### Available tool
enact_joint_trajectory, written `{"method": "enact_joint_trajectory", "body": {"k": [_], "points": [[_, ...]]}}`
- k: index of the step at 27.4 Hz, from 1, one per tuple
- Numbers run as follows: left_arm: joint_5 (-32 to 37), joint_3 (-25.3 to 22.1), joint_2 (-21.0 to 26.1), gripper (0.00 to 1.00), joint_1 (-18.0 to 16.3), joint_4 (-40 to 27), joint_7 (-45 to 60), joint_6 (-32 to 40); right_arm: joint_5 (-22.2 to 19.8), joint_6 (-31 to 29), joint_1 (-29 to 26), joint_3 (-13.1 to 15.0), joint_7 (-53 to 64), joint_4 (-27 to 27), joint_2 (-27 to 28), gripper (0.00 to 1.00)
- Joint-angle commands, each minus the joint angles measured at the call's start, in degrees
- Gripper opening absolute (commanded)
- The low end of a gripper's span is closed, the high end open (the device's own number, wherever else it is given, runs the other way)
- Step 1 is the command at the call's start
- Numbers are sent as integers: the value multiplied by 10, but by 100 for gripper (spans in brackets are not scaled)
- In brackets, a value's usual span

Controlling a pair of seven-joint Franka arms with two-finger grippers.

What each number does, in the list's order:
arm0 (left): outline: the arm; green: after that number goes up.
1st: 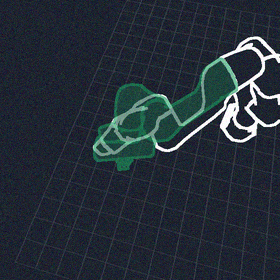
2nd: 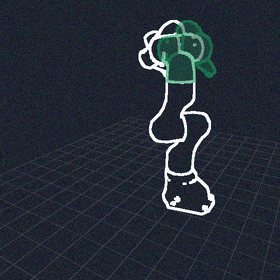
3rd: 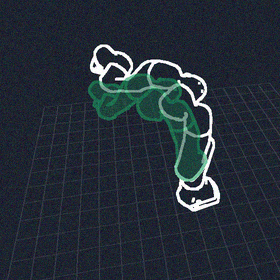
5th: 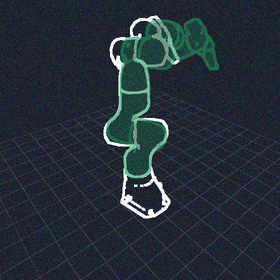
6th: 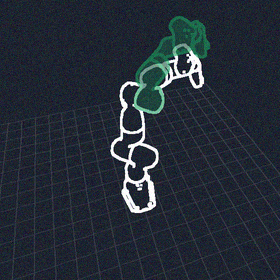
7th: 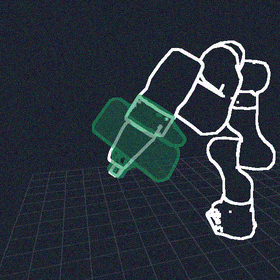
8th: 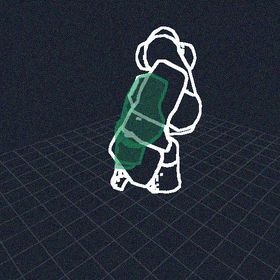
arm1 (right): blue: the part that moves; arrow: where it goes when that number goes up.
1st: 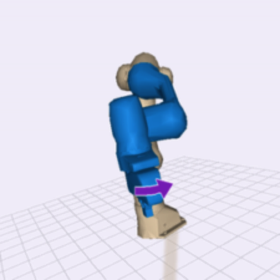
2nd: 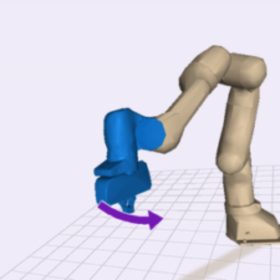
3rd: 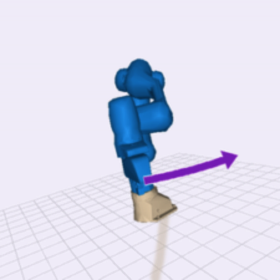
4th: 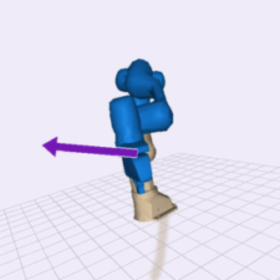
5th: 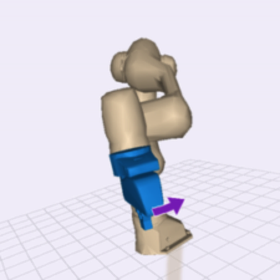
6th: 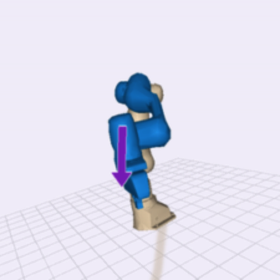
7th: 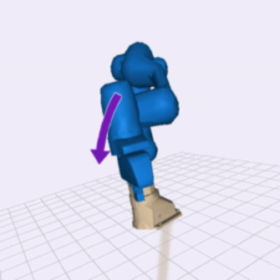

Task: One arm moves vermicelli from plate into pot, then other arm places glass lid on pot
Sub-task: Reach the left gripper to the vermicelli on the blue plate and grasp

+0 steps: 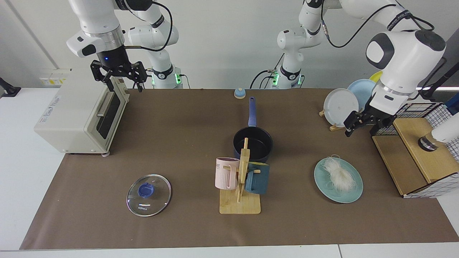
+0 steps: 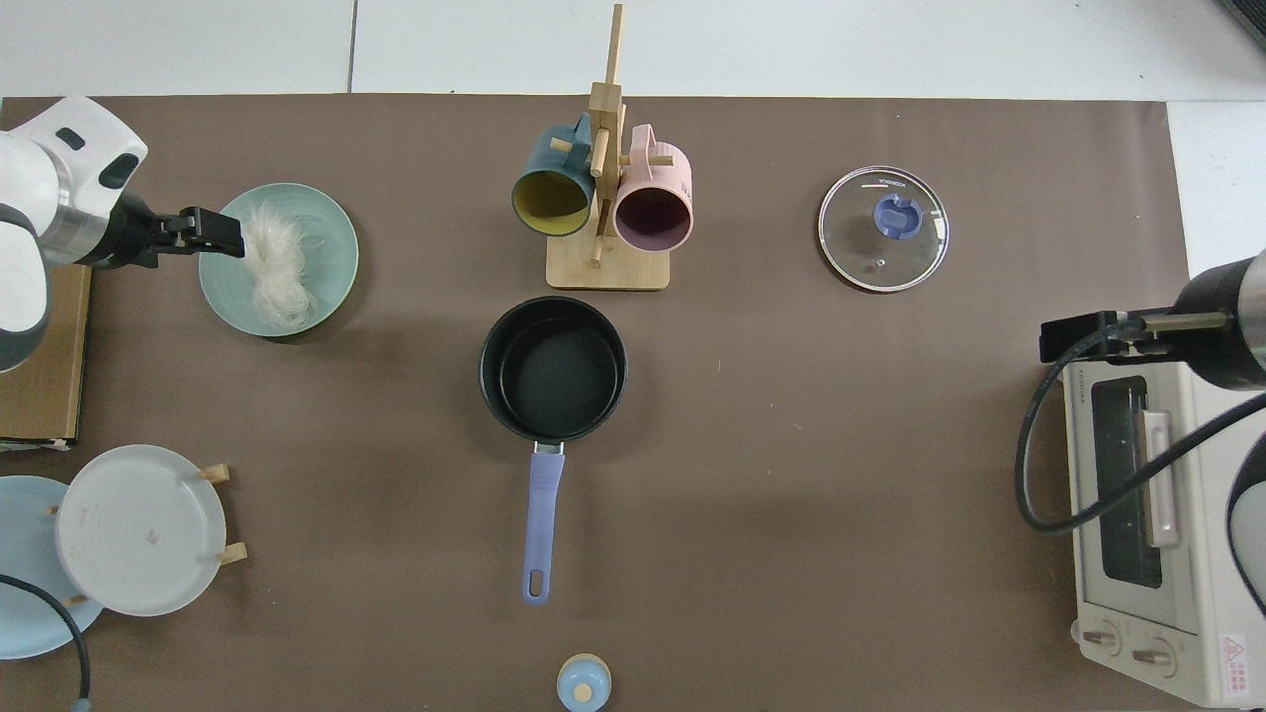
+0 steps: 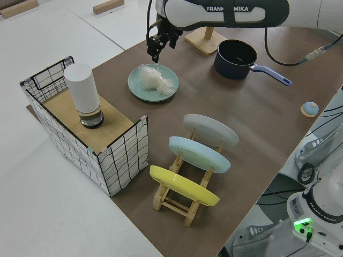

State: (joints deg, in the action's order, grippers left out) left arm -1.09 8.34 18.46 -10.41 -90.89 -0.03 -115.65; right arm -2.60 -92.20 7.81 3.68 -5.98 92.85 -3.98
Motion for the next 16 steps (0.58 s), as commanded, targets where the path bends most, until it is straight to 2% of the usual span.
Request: {"method": "enact_joint_trajectory", "body": {"k": [1, 5, 16], "points": [[27, 3, 27, 100, -1, -22, 41, -55, 10, -3, -10, -2, 19, -2, 0, 100], [114, 9, 81, 100, 2, -20, 150, -138, 10, -3, -10, -2, 19, -2, 0, 100], [114, 19, 101, 100, 1, -20, 239, -179, 10, -3, -10, -2, 19, -2, 1, 100]]}}
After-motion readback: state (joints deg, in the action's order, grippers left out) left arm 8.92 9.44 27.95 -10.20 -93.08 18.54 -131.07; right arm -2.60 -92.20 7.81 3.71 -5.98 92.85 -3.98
